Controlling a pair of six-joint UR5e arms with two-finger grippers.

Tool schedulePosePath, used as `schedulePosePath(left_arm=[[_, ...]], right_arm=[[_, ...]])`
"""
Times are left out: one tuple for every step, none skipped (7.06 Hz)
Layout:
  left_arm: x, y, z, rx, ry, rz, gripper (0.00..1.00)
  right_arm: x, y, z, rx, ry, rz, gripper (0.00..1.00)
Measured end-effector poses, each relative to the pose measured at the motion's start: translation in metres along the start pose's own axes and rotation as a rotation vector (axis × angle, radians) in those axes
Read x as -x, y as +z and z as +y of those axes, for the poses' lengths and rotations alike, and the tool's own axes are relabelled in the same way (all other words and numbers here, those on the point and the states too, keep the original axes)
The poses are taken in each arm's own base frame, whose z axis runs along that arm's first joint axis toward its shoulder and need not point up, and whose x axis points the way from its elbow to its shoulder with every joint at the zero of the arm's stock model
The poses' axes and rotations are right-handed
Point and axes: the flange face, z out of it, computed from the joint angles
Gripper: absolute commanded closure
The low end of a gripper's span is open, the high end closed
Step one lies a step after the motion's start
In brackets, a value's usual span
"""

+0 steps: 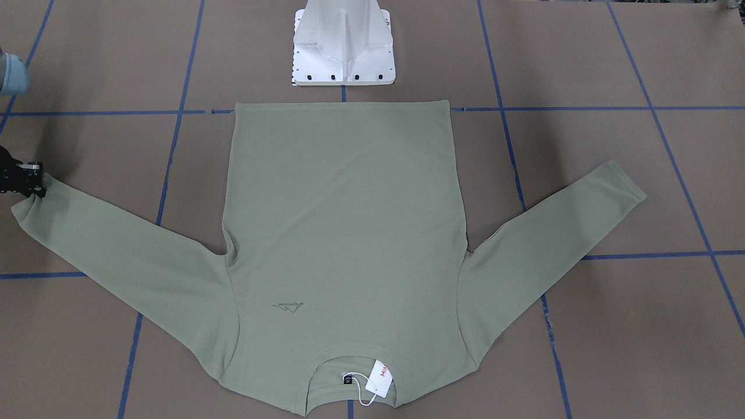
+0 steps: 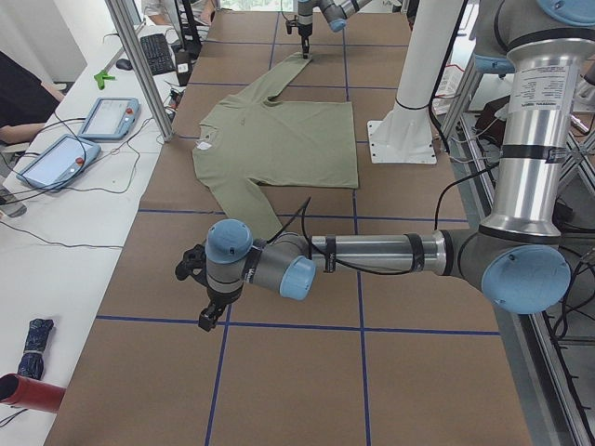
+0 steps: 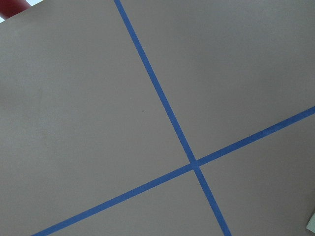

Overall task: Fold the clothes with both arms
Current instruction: 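Close the right gripper on the sleeve cuff and lift it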

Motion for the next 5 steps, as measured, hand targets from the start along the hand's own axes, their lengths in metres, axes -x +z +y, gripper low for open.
schedulePosePath(left_arm=[[0.0,0.0,0.0,0.0,-0.001,0.0,0.0],[0.0,0.0,0.0,0.0,-0.001,0.0,0.0],[0.0,0.0,0.0,0.0,-0.001,0.0,0.0],[0.0,0.0,0.0,0.0,-0.001,0.0,0.0],[0.0,0.0,0.0,0.0,-0.001,0.0,0.0]], right_arm=[[0.005,-0.002,-0.003,0.002,-0.004,-0.018,1.0],[0.01,-0.005,-0.007,0.0,-0.007,-0.031,1.0],[0.015,-0.012,-0.011,-0.005,-0.009,-0.049,1.0],[0.021,-0.021,-0.015,-0.014,-0.012,-0.072,1.0],[0.03,-0.032,-0.025,-0.029,-0.02,-0.093,1.0]])
